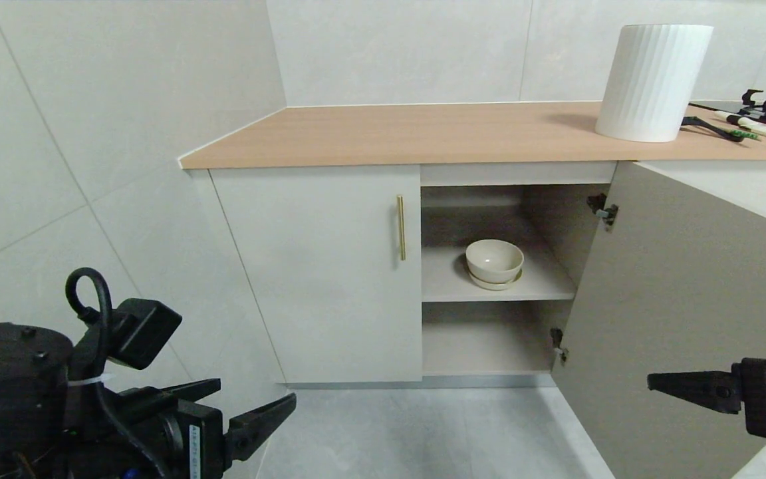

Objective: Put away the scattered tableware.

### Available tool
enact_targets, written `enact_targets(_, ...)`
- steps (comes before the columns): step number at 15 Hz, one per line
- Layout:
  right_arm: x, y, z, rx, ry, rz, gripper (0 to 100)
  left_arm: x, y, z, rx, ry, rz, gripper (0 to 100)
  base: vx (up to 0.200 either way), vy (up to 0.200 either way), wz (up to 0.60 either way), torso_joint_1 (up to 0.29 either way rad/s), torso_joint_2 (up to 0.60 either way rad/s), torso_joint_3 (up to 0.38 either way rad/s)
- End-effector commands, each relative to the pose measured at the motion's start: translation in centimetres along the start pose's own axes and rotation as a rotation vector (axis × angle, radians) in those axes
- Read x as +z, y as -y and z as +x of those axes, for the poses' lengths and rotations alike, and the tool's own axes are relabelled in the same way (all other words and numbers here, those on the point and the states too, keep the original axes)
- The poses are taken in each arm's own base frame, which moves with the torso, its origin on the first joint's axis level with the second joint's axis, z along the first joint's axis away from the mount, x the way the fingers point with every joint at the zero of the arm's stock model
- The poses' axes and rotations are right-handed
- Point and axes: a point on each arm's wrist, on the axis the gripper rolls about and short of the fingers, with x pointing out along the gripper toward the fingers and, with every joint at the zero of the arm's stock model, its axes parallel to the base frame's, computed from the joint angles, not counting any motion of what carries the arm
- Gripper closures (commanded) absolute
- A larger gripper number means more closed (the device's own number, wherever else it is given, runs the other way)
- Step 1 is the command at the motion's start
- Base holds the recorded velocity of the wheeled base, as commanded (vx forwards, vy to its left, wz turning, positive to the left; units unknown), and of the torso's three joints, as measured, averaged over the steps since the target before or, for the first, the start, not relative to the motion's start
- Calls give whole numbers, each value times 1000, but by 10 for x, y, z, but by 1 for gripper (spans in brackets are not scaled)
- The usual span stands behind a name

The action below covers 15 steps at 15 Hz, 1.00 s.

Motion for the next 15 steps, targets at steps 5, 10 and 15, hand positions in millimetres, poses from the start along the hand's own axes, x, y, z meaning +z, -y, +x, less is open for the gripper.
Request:
enact_targets(5,-18,19,-33,-6,3,6,0,-1,0,1,2,-7,1,0,0,-200,0,8,4,0)
enact_targets(10,-28,35,-47,-68,13,52,0,-1,0,-1,-1,1,0,0,0,-160,0,1,-3,1)
enact_targets(15,-20,58,-45,-326,72,228,0,-1,-1,-1,1,3,-3,0,0,0,0,0,0,0)
